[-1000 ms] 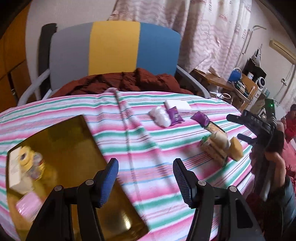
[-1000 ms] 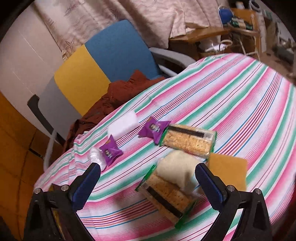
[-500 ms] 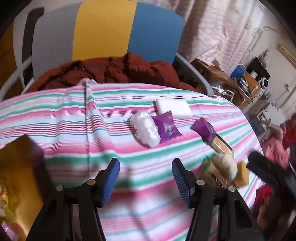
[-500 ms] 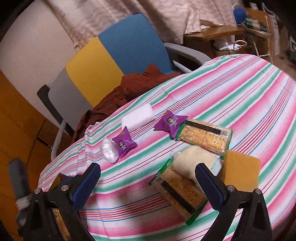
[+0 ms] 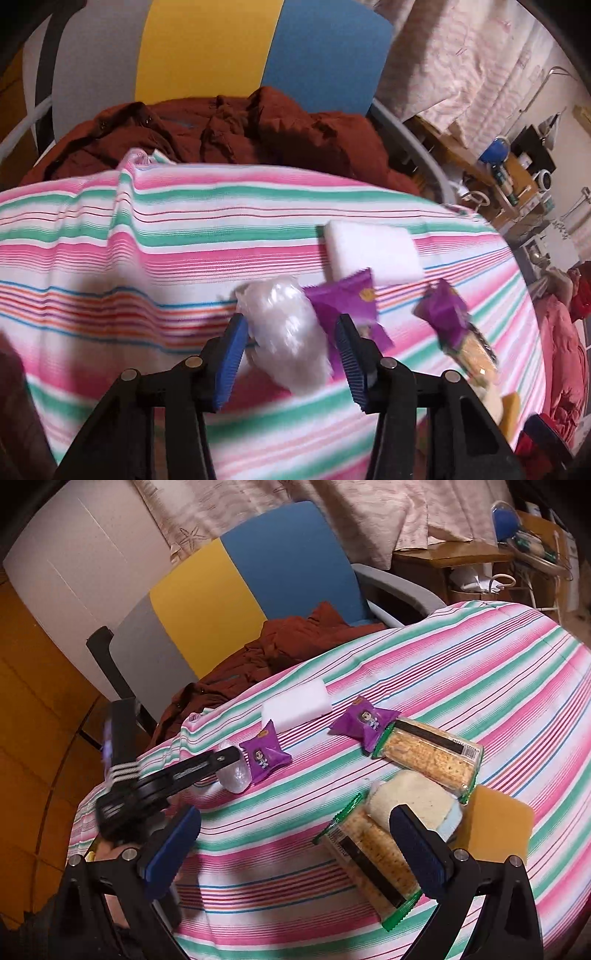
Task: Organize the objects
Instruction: 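Grasp another plastic-wrapped bundle with the left tool while the right tool grasps a purple snack packet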
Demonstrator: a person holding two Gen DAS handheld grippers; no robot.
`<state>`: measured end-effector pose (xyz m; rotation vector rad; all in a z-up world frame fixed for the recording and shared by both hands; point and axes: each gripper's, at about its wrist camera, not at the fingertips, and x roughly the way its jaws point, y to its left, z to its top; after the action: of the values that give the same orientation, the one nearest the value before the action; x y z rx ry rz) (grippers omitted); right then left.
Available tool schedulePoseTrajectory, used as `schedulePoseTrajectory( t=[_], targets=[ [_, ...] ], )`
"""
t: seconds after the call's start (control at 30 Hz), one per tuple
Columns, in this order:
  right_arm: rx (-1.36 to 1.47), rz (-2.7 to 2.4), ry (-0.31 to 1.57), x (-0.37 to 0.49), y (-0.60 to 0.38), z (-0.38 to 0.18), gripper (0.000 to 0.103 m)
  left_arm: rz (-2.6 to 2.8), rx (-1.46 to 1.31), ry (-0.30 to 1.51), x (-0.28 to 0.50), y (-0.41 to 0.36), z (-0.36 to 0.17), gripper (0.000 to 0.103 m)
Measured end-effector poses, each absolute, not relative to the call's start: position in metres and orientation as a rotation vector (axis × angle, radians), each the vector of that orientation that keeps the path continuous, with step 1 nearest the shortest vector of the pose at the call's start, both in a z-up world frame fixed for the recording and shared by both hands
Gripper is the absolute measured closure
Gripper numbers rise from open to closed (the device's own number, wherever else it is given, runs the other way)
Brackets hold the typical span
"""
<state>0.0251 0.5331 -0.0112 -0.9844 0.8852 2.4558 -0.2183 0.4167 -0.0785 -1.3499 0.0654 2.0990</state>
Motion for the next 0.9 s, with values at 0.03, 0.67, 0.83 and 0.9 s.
schedulePoseTrajectory(
  t=[0.03,0.67,0.83,0.9],
  targets=[
    [-0.985,2.456,0.885,0.025,0.533,-0.011,0.000,2.094,-1.375,0.056,-0.222,0.417,-0.084,0.064],
    [-1.060,2.462,0.788,0.016,0.527,-0.018,0.000,2.160,-1.313,0.063,-0.132,0.356,-0.090,0.068],
    [-1.155,2.496,0.749,-0.006,0.521,-0.018,0.002,2.133,-1.302,0.041,-0.135,0.352,-0.093,0.067],
    [-1.193,2.515,0.688,-0.023,0.520,-0.018,0.003,2.133,-1.285,0.059,-0.134,0.352,-0.094,0.066]
  ],
)
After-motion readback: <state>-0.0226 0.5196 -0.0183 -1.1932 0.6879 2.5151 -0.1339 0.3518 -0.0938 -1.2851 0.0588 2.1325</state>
